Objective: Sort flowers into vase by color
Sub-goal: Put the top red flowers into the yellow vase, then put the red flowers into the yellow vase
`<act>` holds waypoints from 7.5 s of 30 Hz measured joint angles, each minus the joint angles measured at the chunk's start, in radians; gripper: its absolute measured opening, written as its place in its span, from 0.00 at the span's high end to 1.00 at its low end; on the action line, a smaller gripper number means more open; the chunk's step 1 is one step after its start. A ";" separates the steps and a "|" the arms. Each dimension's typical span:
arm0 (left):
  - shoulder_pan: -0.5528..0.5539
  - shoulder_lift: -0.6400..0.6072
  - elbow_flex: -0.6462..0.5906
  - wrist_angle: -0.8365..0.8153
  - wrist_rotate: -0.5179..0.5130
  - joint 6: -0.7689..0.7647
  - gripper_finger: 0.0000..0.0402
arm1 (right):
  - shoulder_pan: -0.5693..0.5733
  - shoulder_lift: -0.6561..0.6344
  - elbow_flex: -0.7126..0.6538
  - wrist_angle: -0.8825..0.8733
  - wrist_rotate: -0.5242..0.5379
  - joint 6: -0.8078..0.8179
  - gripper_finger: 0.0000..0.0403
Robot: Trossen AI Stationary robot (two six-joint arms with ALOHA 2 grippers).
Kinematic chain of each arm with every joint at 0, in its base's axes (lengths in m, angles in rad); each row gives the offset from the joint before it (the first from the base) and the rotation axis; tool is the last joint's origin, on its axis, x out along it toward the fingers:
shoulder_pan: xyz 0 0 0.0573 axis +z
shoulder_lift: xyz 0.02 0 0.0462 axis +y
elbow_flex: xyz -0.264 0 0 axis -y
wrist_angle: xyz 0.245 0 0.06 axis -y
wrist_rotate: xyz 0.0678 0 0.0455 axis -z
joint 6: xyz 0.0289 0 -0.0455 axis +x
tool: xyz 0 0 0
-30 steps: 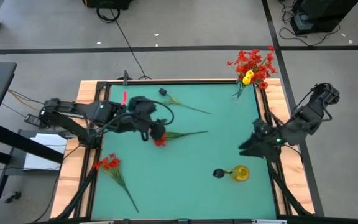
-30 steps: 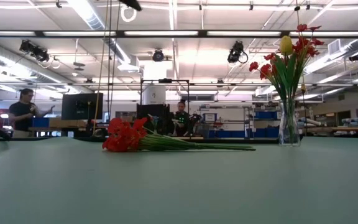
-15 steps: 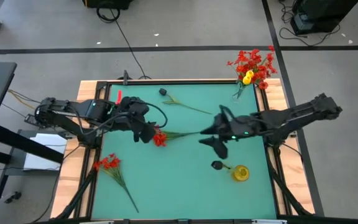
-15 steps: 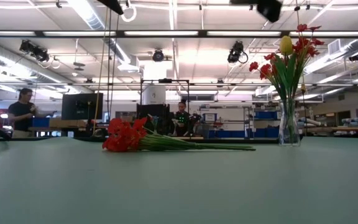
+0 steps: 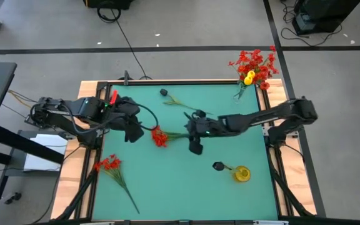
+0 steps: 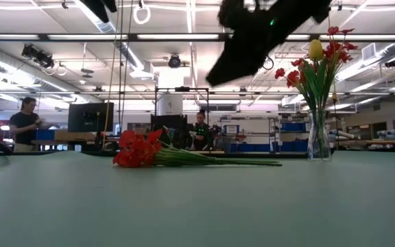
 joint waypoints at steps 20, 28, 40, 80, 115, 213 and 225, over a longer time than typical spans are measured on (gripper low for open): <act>-0.088 0.001 0.000 -0.077 0.048 -0.208 0.21 | -0.155 0.417 0.208 0.053 -0.304 -0.268 0.47; -0.162 0.001 0.000 -0.081 0.043 -0.322 0.21 | -0.166 0.554 0.377 -0.127 -0.323 -0.226 0.47; -0.204 0.001 0.000 -0.082 -0.024 -0.399 0.21 | -0.171 0.508 0.402 -0.180 -0.288 -0.015 0.95; -0.176 0.273 0.000 0.384 -0.078 -0.307 0.21 | 0.410 -1.032 -0.526 0.314 -0.013 0.132 0.96; -0.176 0.278 0.000 0.442 -0.079 -0.438 0.21 | 0.850 -1.036 -0.816 0.811 0.100 -0.210 0.97; -0.486 0.638 -0.194 0.521 0.417 -1.416 0.21 | 0.935 -1.212 -0.590 0.946 0.850 -0.460 0.38; -0.406 0.620 -0.200 0.293 0.565 -1.469 0.21 | 0.935 -1.212 -0.590 0.935 0.882 -0.418 0.38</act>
